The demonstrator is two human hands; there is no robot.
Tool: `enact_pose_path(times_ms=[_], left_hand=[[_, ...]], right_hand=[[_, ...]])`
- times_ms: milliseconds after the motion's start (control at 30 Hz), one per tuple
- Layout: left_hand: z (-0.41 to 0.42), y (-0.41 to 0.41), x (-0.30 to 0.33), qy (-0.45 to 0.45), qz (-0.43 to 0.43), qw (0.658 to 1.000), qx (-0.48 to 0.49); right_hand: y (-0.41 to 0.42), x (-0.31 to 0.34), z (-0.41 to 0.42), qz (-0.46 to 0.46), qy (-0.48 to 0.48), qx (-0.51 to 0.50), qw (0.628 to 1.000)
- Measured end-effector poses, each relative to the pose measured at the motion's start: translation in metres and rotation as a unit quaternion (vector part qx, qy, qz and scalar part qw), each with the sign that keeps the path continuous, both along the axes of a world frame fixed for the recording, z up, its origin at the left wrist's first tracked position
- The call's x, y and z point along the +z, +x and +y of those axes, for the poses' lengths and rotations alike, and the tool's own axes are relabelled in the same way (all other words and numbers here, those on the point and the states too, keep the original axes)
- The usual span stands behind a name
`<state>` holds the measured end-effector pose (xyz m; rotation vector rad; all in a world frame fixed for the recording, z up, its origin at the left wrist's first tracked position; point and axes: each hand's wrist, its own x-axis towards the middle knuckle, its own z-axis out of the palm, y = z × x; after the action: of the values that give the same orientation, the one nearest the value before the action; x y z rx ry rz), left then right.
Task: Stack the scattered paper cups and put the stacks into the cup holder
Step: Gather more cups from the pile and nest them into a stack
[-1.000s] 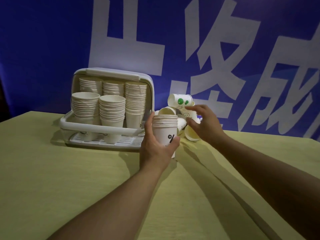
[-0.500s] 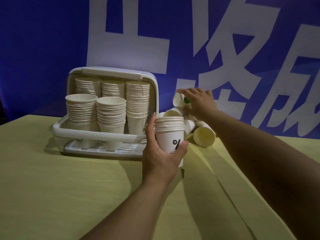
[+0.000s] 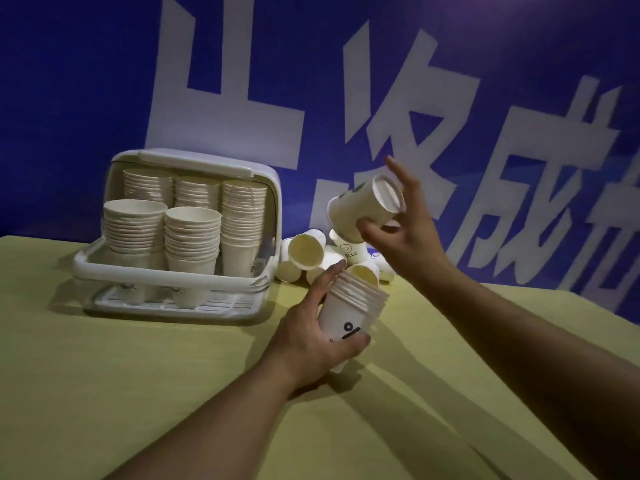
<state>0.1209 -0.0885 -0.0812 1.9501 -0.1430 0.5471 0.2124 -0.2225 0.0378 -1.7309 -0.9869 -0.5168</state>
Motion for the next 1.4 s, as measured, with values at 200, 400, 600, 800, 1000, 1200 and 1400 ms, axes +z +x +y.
enact_pose_path(times_ms=[200, 400, 600, 800, 1000, 1200, 1400], left_hand=[[-0.001, -0.001, 0.001, -0.002, 0.014, 1.0, -0.017], [-0.001, 0.001, 0.0, 0.053, 0.03, 0.998, -0.034], [-0.003, 0.003, -0.001, 0.08, 0.033, 0.996, -0.025], [-0.007, -0.001, 0.0, 0.082, 0.029, 0.996, -0.025], [-0.012, -0.007, 0.001, 0.077, 0.027, 0.997, -0.018], [-0.005, -0.004, -0.001, -0.013, -0.041, 0.997, 0.07], [0.003, 0.004, 0.001, -0.133, -0.068, 0.98, 0.134]], right_hand=[[-0.037, -0.06, -0.027, 0.162, 0.122, 0.01, 0.979], [-0.033, -0.063, -0.022, 0.155, 0.19, -0.064, 0.967], [-0.034, -0.077, -0.023, 0.184, 0.157, -0.035, 0.97], [-0.039, -0.073, -0.036, 0.158, 0.134, -0.03, 0.978], [-0.044, -0.076, -0.036, 0.141, 0.096, -0.029, 0.985], [-0.038, -0.093, -0.03, 0.123, 0.022, -0.072, 0.99], [0.035, -0.079, -0.016, 0.057, -0.117, -0.202, 0.971]])
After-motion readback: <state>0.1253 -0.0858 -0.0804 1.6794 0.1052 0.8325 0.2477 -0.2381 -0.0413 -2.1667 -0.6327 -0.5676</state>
